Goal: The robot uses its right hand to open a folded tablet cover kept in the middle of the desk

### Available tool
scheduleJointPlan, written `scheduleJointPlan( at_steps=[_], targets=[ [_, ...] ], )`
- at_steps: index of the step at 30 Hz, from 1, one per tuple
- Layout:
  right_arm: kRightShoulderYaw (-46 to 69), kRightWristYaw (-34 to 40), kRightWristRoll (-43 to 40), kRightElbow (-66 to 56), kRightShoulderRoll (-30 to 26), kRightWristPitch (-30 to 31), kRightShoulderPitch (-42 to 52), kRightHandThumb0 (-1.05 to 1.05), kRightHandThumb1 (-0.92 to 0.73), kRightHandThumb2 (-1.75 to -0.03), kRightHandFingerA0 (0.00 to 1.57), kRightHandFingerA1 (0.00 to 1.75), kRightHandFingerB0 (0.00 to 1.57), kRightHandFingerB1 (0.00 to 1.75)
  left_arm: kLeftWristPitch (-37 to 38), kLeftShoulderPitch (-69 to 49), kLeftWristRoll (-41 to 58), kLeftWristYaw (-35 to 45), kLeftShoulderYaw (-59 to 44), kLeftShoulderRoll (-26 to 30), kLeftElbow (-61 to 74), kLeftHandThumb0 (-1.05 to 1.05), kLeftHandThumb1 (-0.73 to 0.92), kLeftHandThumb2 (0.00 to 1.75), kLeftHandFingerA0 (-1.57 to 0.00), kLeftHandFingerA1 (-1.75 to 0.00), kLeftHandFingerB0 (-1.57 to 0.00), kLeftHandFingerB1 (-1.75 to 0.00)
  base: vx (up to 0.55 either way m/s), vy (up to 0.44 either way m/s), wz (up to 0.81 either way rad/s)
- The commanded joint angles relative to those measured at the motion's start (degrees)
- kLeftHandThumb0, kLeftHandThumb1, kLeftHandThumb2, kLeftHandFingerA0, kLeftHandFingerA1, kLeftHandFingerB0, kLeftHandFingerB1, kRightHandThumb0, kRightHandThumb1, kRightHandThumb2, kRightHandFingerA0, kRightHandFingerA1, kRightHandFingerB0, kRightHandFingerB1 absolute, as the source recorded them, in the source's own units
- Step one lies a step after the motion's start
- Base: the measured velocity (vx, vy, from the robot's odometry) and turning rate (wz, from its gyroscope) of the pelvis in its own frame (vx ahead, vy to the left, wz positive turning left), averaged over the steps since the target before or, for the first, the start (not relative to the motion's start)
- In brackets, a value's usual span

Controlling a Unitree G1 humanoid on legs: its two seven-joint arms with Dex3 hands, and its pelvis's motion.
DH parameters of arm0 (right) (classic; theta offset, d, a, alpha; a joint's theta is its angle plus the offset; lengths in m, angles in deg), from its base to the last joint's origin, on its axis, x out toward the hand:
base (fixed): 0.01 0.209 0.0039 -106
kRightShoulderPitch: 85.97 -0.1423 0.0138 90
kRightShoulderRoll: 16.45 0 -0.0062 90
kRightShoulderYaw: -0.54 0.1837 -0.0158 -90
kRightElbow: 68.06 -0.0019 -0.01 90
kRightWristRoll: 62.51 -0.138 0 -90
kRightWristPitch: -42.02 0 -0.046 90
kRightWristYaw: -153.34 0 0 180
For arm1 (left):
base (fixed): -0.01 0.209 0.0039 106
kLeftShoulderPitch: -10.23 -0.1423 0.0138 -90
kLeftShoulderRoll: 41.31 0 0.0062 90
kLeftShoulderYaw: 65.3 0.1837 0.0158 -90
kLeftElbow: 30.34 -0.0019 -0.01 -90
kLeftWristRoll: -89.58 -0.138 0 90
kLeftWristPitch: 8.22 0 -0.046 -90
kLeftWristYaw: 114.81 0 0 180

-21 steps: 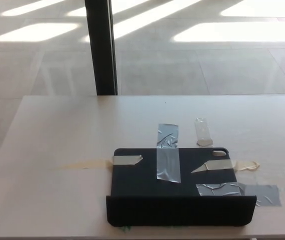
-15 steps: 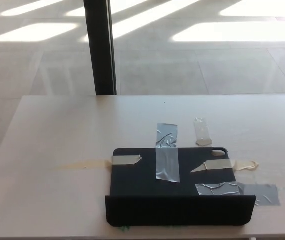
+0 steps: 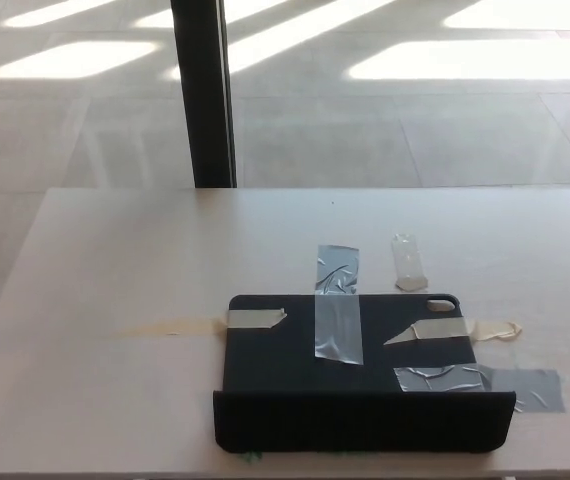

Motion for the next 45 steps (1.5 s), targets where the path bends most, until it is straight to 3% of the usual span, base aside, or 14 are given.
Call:
scheduleJointPlan(
  at_steps=[1,4,5,8,16,18,19,21,24,28,29,38,43,45],
  targets=[
    [-20.4,-3.6,8.4,-24.7,-2.7,2.8,-9.3,-0.34,-0.50,-0.55,0.47,0.47,0.41,0.39,0.1,1.7,7.8,-1.8,-5.1,3.8,-3.0,-0.60,0.32,0.85,-0.74,-0.89,-0.61,-0.76,0.00,0.000,0.00],
    [-27.8,-10.5,11.1,-23.1,-4.8,0.7,-9.3,-0.43,-0.47,-0.54,0.41,0.44,0.44,0.37,0.4,1.5,7.6,-2.0,-5.3,3.7,-3.5,-0.54,0.46,0.62,-0.72,-0.91,-0.63,-0.75,0.00,0.000,0.00],
    [-32.8,-12.7,16.4,-27.1,-7.2,2.0,-7.4,-0.67,-0.43,-0.79,0.38,0.52,0.37,0.45,0.6,1.6,7.8,-2.2,-5.5,3.6,-3.5,-0.59,0.31,0.84,-0.73,-0.88,-0.62,-0.77,0.00,0.000,0.00],
    [-37.0,-14.6,19.2,-29.1,-9.2,1.0,-6.6,-0.62,-0.51,-0.56,0.48,0.45,0.43,0.34,0.3,1.5,7.8,-1.6,-5.5,3.6,-3.3,-0.52,0.46,0.63,-0.69,-0.90,-0.64,-0.76,0.00,0.000,0.00],
    [-53.6,-23.4,27.0,-28.9,-13.5,6.8,-11.1,-0.68,-0.40,-0.78,0.31,0.49,0.35,0.45,0.2,2.2,7.6,-1.2,-5.4,3.9,-3.7,-0.59,0.34,0.85,-0.69,-0.86,-0.58,-0.74,0.00,0.000,0.00],
    [-55.5,-23.4,27.5,-28.1,-13.6,7.1,-11.9,-0.61,-0.42,-0.55,0.35,0.41,0.41,0.35,0.3,2.2,7.7,-0.9,-5.5,3.9,-3.7,-0.60,0.33,0.85,-0.68,-0.86,-0.58,-0.75,0.00,0.000,0.00],
    [-57.2,-24.3,27.9,-26.5,-13.8,6.0,-12.4,-0.62,-0.44,-0.55,0.35,0.39,0.39,0.34,0.3,2.5,7.6,-1.8,-5.6,3.8,-3.6,-0.53,0.46,0.63,-0.69,-0.90,-0.64,-0.75,0.00,0.000,0.00],
    [-60.0,-25.6,28.7,-23.9,-13.8,4.2,-13.1,-0.62,-0.38,-0.79,0.35,0.50,0.30,0.44,0.2,2.6,7.7,-1.4,-5.7,3.8,-3.6,-0.59,0.32,0.85,-0.71,-0.88,-0.59,-0.76,0.00,0.000,0.00],
    [-63.4,-26.6,29.4,-20.5,-14.0,1.6,-14.1,-0.66,-0.39,-0.78,0.41,0.52,0.27,0.41,0.1,2.9,7.7,-1.8,-5.8,3.9,-3.8,-0.53,0.45,0.63,-0.69,-0.92,-0.63,-0.76,0.00,0.000,0.00],
    [-69.6,-30.9,30.3,-19.6,-15.1,4.0,-14.7,-0.70,-0.45,-0.55,0.32,0.41,0.37,0.32,-0.1,3.2,7.8,-1.3,-5.8,4.2,-3.9,-0.58,0.33,0.85,-0.69,-0.86,-0.60,-0.76,0.00,0.000,0.00],
    [-70.6,-31.3,30.3,-19.3,-15.4,3.9,-14.6,-0.70,-0.40,-0.80,0.27,0.47,0.35,0.44,-0.2,3.2,7.6,-1.5,-5.6,4.3,-3.8,-0.60,0.34,0.85,-0.70,-0.87,-0.58,-0.75,0.00,0.000,0.00],
    [-77.6,-35.6,32.1,-17.9,-18.3,4.3,-14.9,-0.74,-0.47,-0.56,0.34,0.43,0.35,0.32,-0.7,4.2,8.0,-2.4,-5.4,4.9,-3.8,-0.59,0.31,0.84,-0.69,-0.87,-0.51,-0.72,0.00,0.000,0.00],
    [-82.7,-38.1,37.2,-19.8,-19.9,7.8,-15.9,-0.76,-0.39,-0.81,0.50,0.73,0.32,0.44,-0.4,4.4,7.9,-2.4,-5.0,4.9,-4.3,-0.59,0.32,0.84,-0.67,-0.85,-0.56,-0.74,0.00,0.000,0.00],
    [-86.1,-37.6,42.6,-20.8,-19.9,9.6,-15.4,-0.68,-0.37,-0.86,0.64,1.15,0.27,0.46,-0.5,4.5,7.9,-2.0,-4.8,5.1,-4.1,-0.60,0.32,0.84,-0.68,-0.86,-0.54,-0.73,0.00,0.000,0.00]
  ],
)
